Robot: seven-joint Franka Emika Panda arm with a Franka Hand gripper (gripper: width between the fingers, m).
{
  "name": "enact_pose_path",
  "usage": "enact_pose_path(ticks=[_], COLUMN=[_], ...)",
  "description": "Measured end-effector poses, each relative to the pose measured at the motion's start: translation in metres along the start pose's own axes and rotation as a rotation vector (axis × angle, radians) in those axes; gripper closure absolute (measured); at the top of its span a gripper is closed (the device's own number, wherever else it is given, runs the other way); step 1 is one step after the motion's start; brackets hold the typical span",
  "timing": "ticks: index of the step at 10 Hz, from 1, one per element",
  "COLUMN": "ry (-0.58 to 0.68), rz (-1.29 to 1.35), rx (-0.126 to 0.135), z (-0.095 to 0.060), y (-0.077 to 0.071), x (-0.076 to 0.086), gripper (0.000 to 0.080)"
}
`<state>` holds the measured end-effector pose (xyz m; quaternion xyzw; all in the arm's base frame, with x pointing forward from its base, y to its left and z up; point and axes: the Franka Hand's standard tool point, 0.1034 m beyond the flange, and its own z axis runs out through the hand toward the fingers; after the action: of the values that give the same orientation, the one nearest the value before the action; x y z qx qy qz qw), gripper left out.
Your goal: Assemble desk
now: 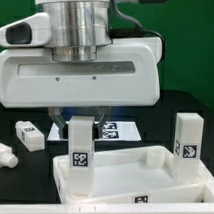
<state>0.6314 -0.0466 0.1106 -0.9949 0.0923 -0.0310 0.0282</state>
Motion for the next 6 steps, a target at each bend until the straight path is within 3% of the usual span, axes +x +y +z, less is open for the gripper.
enact_pose_path(ticks=[2, 4, 6], ry=[0.002, -0.014, -0.035], rz=[0.184, 0.560, 0.961], rx=[-0.002, -0.011, -0.007], z=[-0.0001, -0.0001, 0.0014], y=[0.0012, 0.0075, 0.0020], x=[0.0013, 0.0069, 0.0038], gripper=[0.0515, 0.0515, 0.0515])
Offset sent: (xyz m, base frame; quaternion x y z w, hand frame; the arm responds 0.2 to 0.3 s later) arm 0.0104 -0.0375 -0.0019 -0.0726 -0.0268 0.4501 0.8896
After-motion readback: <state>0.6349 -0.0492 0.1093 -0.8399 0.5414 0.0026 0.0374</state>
